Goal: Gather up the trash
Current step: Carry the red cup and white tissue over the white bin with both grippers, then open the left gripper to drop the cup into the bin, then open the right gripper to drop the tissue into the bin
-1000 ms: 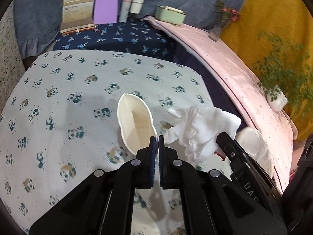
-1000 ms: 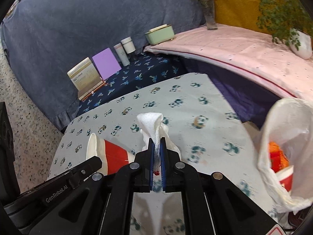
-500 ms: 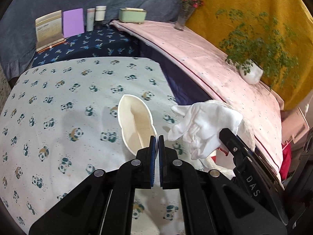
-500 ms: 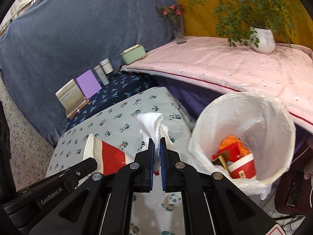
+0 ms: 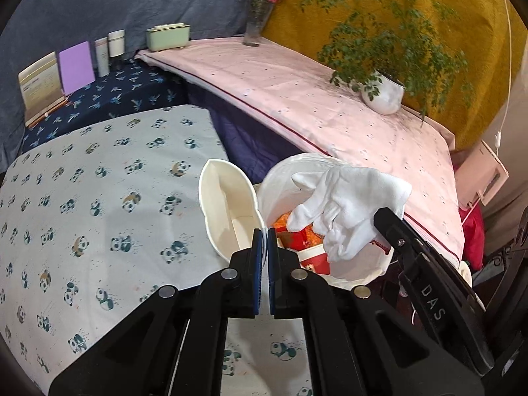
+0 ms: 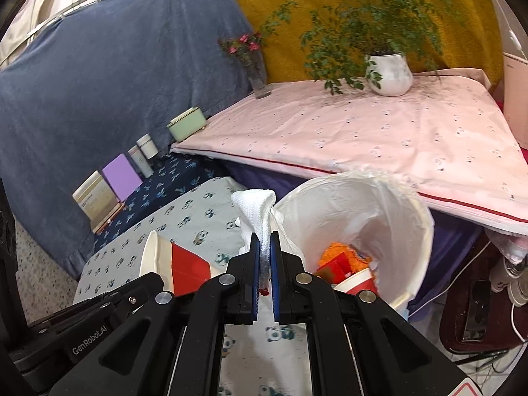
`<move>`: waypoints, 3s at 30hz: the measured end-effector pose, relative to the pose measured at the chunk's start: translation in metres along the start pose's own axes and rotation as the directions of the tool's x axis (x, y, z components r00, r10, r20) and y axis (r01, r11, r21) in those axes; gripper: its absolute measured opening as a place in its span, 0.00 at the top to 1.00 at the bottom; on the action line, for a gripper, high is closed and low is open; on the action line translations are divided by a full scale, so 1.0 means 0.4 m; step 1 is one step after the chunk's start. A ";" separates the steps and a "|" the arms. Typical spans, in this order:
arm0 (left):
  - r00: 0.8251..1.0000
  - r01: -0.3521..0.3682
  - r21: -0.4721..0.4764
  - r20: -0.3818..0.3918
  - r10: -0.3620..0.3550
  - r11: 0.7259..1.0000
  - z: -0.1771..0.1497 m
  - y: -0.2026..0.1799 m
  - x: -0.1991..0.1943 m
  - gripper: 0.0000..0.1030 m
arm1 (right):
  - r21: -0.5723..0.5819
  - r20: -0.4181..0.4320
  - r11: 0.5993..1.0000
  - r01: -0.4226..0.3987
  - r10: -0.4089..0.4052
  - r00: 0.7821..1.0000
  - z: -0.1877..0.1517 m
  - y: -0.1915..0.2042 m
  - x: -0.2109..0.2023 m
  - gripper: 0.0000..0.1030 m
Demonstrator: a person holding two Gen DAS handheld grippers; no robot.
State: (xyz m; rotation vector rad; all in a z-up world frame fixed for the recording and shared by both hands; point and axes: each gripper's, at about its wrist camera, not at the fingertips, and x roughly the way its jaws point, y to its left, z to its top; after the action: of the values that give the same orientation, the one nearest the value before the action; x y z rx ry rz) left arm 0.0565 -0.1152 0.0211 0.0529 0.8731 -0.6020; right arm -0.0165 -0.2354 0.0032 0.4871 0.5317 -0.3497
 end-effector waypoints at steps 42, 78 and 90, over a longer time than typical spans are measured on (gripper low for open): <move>0.998 0.059 0.130 -0.026 -0.056 0.990 0.041 -0.129 0.156 0.67 | 0.140 0.020 0.985 0.100 -0.104 0.994 0.035 -0.214 0.010 0.94; 0.998 -0.070 0.077 0.008 0.070 0.995 0.023 -0.035 0.148 0.27 | 0.055 0.052 0.994 0.094 -0.097 0.994 0.091 -0.124 0.049 0.75; 0.992 -0.122 0.093 0.027 0.120 0.988 -0.006 -0.025 0.104 0.14 | -0.057 0.046 0.989 0.138 -0.136 0.990 0.065 -0.065 -0.006 0.36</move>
State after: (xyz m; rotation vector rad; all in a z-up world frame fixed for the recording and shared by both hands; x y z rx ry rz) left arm 0.0700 -0.1426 -0.0090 0.1835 0.8146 -0.5285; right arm -0.0194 -0.2700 0.0150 0.3849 0.5351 -0.4733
